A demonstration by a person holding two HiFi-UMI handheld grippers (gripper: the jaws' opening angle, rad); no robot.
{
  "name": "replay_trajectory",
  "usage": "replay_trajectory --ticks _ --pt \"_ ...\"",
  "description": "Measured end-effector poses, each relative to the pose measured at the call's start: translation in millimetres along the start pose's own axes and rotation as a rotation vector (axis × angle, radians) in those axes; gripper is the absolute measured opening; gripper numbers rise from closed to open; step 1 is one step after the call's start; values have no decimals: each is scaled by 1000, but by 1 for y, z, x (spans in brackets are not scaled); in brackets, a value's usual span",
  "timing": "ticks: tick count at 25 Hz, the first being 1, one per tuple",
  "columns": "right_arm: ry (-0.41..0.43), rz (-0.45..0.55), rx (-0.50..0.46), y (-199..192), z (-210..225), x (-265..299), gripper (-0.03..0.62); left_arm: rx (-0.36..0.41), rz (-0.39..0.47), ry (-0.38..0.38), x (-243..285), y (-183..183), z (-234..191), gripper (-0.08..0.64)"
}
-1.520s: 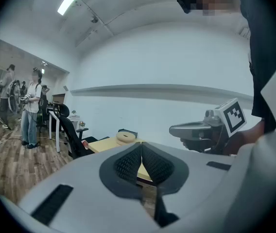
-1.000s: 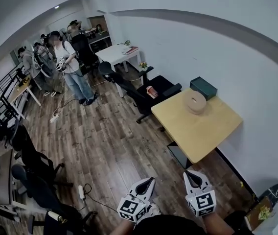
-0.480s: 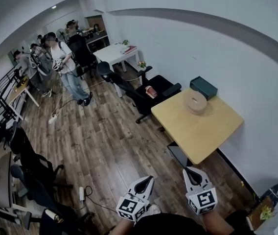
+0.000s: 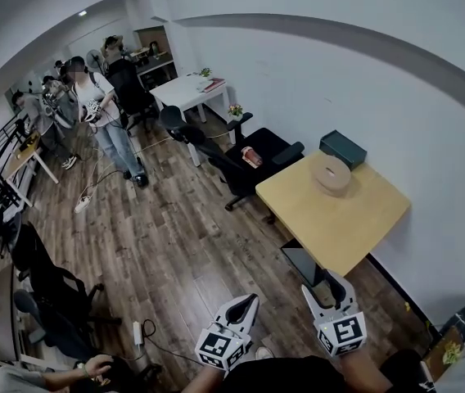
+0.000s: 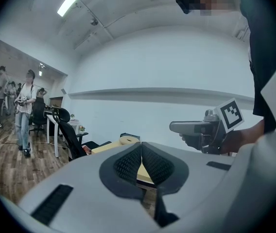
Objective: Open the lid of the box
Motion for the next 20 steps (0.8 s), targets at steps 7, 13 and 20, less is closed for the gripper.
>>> replay_trajectory --ticks 7,13,20 --pt "-4 -18 -11 3 -9 21 354 -18 8 -27 8 0 -25 20" --pt "3 -35 -26 3 -4 43 393 -14 13 -24 22 3 -45 20" --pt "29 -18 -36 11 12 81 393 -5 1 5 44 11 -69 20"
Point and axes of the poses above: the fingertips, and each gripper's own axes: x forward along the fingers, z to its right, y out of its top, the point moved 5 cm from there along -x, backward along the fingers, and after that the axes turned 6 degrees about -z, right-handed, at the moved point
